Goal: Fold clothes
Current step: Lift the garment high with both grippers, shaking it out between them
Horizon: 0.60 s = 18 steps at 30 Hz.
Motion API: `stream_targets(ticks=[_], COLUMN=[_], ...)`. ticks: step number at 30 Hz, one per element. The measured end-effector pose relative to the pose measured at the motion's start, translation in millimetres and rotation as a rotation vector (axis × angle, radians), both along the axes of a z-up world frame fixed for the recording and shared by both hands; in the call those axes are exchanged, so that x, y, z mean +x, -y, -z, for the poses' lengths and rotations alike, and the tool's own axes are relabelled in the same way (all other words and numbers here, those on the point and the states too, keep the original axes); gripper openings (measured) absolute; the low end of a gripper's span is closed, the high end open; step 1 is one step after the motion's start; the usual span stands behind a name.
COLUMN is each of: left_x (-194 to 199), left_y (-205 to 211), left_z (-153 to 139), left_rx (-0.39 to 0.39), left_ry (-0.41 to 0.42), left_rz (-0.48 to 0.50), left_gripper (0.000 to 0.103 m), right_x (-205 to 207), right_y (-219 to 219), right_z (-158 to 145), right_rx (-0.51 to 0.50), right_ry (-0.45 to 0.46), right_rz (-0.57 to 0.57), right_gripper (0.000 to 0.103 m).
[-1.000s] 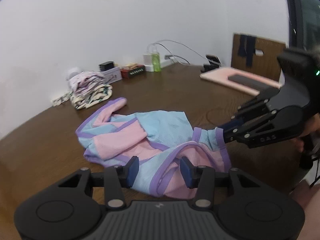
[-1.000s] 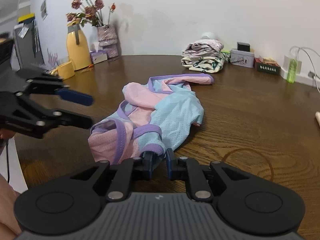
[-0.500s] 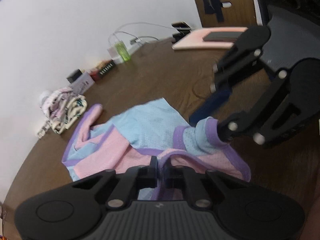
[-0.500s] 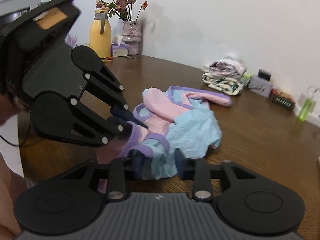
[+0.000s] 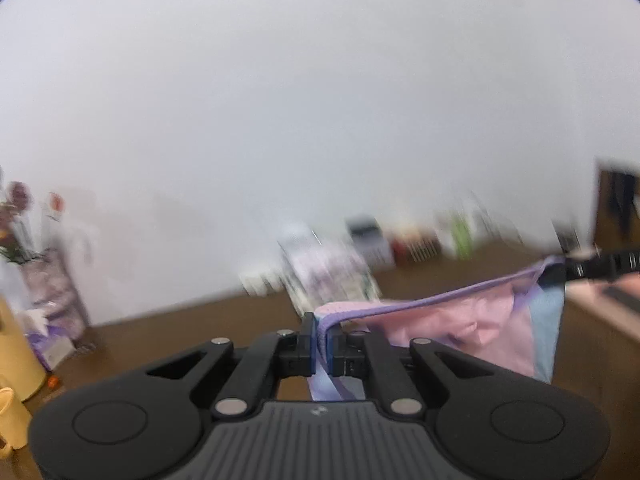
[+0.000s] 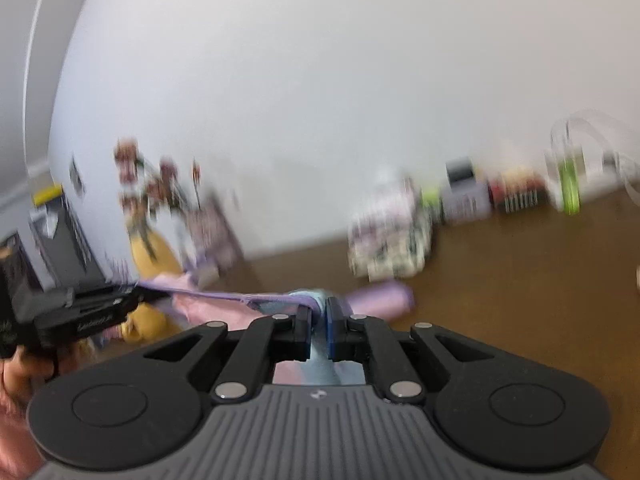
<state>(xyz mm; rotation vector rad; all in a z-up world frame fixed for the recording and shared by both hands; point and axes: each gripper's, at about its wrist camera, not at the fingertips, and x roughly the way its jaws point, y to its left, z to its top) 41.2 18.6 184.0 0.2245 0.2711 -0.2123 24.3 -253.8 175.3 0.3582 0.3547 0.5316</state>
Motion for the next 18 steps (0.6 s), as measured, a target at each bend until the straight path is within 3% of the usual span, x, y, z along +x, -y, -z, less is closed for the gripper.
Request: stream_targets(ticks=[7, 11, 14, 18], left_x=[-16, -34, -55, -79], left_y=[6, 8, 8, 4], left_z=[-121, -180, -211, -233], left_rx=[-0.006, 0.017, 0.037, 0.036], left_ry=[0.290, 0.401, 0.471, 0.514], left_rz=[-0.143, -0.224, -0.264, -0.275], left_gripper=[0.004, 0.004, 0.004, 0.004], right_x=[19, 7, -12, -28], right_y=[-35, -52, -67, -86], right_z=[-138, -212, -256, -273], right_rx=[-0.096, -0.121, -0.145, -0.200], right_ry=[0.243, 0.372, 0.447, 0.445], right_rz=[0.054, 0.095, 0.108, 0.068], right_gripper=[0.006, 0.006, 0.006, 0.006])
